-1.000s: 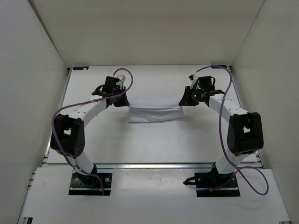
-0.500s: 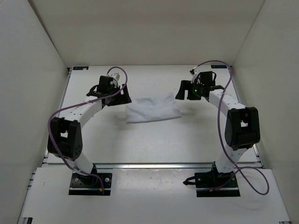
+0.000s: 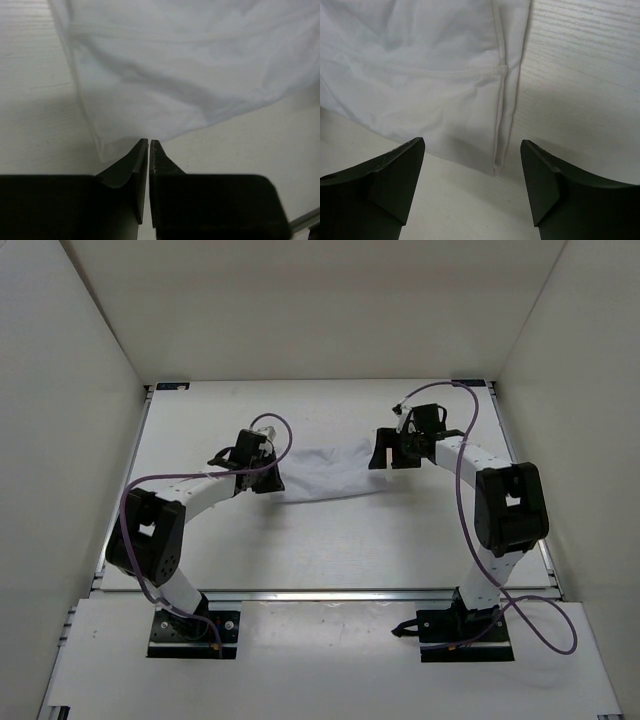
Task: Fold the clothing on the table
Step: Fold the skirt
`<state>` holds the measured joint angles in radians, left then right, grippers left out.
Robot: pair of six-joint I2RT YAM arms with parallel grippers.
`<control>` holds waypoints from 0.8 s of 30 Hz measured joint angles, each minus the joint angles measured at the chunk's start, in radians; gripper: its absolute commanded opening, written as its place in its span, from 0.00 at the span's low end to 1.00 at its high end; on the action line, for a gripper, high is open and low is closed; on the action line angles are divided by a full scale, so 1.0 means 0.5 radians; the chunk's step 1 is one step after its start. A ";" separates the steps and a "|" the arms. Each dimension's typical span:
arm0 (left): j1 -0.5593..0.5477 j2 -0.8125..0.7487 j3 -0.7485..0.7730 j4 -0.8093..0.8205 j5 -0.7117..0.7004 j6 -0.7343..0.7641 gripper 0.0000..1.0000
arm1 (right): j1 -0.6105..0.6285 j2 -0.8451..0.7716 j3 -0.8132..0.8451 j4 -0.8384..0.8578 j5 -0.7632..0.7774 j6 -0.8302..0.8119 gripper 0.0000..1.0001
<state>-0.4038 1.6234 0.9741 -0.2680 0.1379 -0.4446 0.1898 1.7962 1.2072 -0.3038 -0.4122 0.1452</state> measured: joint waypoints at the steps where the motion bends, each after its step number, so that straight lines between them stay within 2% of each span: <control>1: 0.016 0.001 -0.018 0.001 -0.021 -0.007 0.16 | 0.000 0.008 -0.006 0.002 0.000 0.000 0.74; 7: 0.119 0.000 -0.126 0.035 -0.123 -0.062 0.13 | -0.018 0.060 -0.034 -0.001 -0.008 0.000 0.69; 12: 0.092 0.010 -0.132 0.060 -0.159 -0.084 0.08 | -0.015 0.110 -0.035 -0.012 -0.012 0.000 0.66; 18: 0.053 0.056 -0.129 0.064 -0.204 -0.101 0.05 | -0.015 0.129 -0.056 -0.007 -0.011 0.005 0.51; 19: 0.054 0.056 -0.129 0.064 -0.211 -0.104 0.05 | -0.015 0.138 -0.056 -0.005 -0.013 0.014 0.48; 20: 0.055 0.056 -0.129 0.064 -0.215 -0.105 0.04 | -0.015 0.149 -0.056 -0.005 -0.015 0.015 0.40; 24: 0.053 0.065 -0.129 0.062 -0.255 -0.109 0.00 | -0.011 0.192 -0.056 -0.001 -0.031 0.021 0.28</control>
<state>-0.3771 1.6558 0.9096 -0.2371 0.0105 -0.4992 0.1844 1.8919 1.1790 -0.3042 -0.4278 0.1555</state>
